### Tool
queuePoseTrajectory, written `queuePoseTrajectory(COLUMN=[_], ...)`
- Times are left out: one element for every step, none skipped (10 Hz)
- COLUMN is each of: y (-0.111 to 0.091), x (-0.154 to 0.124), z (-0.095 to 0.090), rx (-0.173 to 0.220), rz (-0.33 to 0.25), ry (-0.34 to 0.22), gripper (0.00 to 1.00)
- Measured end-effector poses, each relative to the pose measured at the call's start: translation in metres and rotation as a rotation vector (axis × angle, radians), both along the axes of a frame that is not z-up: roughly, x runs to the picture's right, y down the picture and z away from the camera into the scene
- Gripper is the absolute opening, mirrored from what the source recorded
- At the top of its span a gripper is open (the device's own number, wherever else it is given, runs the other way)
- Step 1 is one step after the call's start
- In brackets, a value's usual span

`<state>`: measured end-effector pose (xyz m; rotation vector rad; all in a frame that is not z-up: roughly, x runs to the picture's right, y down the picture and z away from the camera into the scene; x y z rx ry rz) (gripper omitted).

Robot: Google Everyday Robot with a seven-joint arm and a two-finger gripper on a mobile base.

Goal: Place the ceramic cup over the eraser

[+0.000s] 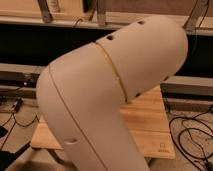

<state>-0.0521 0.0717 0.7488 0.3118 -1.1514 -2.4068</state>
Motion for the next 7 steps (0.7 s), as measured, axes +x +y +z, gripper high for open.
queuePoseTrajectory(y=[0.001, 0.002, 0.003, 0.004, 0.005, 0.005, 0.005], x=[-0.001, -0.002, -0.003, -0.004, -0.005, -0.005, -0.005], z=[0.008, 0.012, 0.017, 0.021, 0.023, 0.023, 0.023], rx=[0.011, 0.015, 0.023, 0.03, 0.034, 0.034, 0.034], rz=[-0.007, -0.013, -0.017, -0.017, -0.017, -0.017, -0.017], ry=[-0.005, -0.009, -0.015, -0.02, -0.025, -0.025, -0.025], gripper=[0.8, 0.8, 0.8, 0.8, 0.8, 0.8, 0.8])
